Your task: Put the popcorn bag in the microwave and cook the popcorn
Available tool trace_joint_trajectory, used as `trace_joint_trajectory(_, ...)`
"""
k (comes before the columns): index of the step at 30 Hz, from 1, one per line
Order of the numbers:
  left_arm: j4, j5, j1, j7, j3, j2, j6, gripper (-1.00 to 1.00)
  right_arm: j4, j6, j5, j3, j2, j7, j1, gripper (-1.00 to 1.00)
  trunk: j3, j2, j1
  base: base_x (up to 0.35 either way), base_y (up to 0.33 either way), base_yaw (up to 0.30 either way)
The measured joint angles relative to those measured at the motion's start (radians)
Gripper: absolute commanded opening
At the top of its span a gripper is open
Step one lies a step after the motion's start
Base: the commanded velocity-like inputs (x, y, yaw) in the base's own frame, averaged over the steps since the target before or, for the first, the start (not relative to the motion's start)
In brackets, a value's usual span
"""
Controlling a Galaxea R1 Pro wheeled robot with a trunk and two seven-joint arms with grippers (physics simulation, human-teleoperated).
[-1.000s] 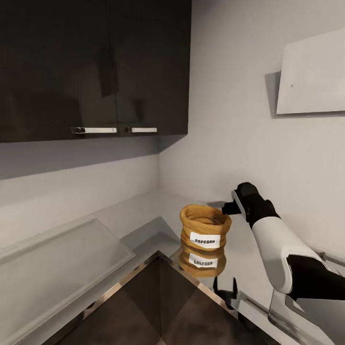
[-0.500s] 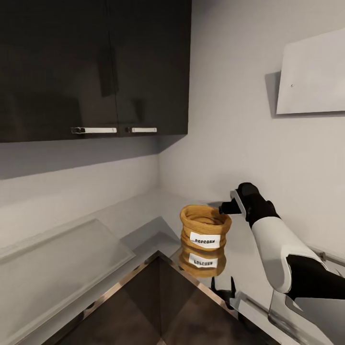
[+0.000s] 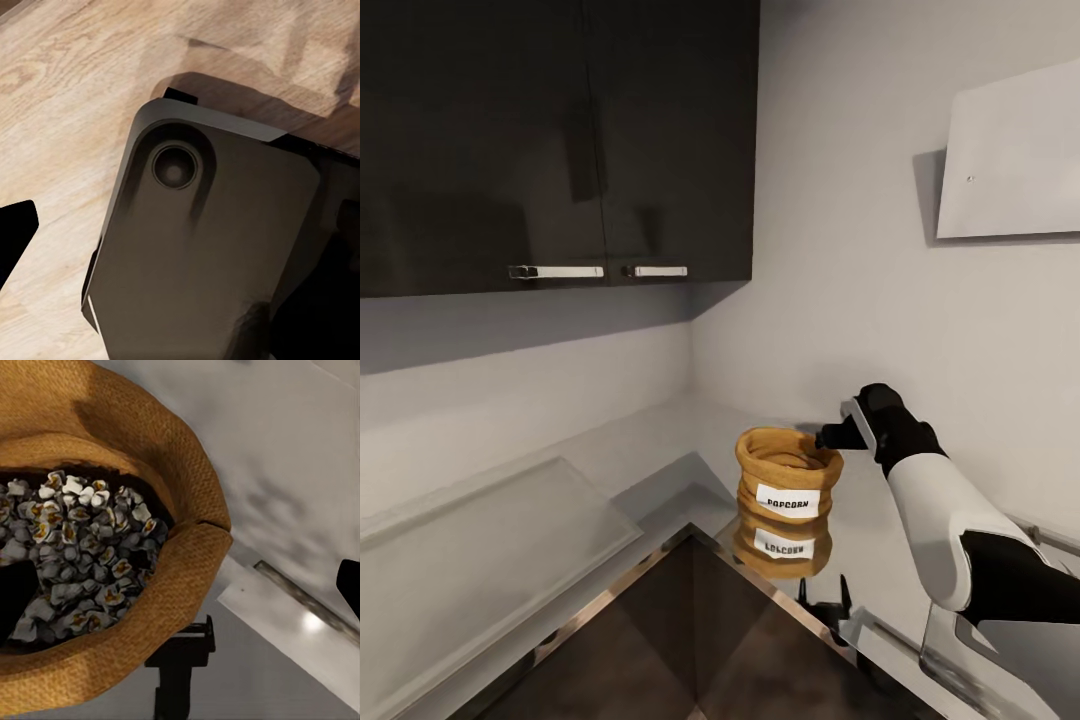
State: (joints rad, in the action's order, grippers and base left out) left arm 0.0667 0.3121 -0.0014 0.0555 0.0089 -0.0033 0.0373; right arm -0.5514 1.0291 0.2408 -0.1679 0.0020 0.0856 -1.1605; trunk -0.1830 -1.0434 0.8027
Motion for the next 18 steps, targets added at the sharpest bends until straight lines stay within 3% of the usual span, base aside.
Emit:
trace_joint_trajectory(8, -0.001, -0.001, 0.0, -0.001, -0.001, 0.001, -0.001, 1.0, 0.032, -0.009, 0.001, 0.0, -0.001, -0.003, 0.0, 1.0, 0.0, 0.0, 0.0, 0.107, 0.0, 0.0)
trace_joint_trajectory(18, 0.0, -0.001, 0.0, -0.001, 0.0, 0.001, -0.001, 1.0, 0.069, -0.034, 0.002, 0.0, -0.005, -0.004, 0.0, 1.0, 0.0, 0.0, 0.0, 0.006, 0.0, 0.0)
